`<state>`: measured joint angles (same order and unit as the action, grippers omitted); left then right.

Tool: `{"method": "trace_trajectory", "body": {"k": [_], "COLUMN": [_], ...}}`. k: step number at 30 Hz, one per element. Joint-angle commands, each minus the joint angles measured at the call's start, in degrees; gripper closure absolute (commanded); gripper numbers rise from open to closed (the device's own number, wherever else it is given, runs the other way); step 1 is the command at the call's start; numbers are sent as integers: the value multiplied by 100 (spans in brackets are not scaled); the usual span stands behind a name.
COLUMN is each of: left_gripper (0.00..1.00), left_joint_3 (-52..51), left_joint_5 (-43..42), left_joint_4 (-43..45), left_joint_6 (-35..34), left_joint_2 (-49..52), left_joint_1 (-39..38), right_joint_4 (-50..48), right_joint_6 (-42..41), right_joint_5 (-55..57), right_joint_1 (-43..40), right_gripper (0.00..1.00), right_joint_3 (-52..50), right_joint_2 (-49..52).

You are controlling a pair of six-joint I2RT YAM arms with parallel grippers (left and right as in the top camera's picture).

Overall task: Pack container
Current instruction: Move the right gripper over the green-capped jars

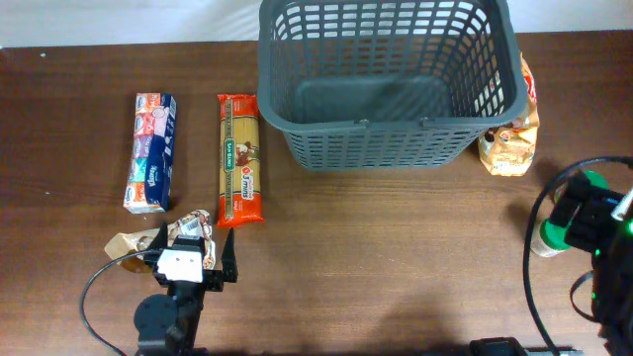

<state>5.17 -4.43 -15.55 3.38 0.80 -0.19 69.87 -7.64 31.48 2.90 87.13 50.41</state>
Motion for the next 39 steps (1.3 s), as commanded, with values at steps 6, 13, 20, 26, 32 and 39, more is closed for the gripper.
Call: {"method": "trace_trajectory", "body": {"k": [6,13,20,26,32,39], "left_gripper": [1,1,1,1,1,1], "left_joint_3": [-31,-31,-31,-31,-31,-31], "left_joint_5": [20,20,20,20,20,20], "left_joint_4": [11,11,11,11,11,11], "left_joint_6": [-37,-35,-35,-35,-37,-35], "left_joint_2": [-50,-50,-50,-50,-50,-50], "left_joint_1": [37,37,37,37,37,37], "right_joint_4": [179,1019,1088,1082,1029,949], "right_joint_6": [-2175,-2780,-2778,-2743,-3101,-3099], "right_joint_5": [715,-142,-1134,-1141,-1161,-1296], "right_joint_1": [-507,-2074,-2804,-2811,-2933,-3082], "right_gripper": [1,1,1,1,1,1], "right_joint_3": [164,800,839,839,839,828], "right_joint_2": [289,905,1631,2201,2833,3644]}}
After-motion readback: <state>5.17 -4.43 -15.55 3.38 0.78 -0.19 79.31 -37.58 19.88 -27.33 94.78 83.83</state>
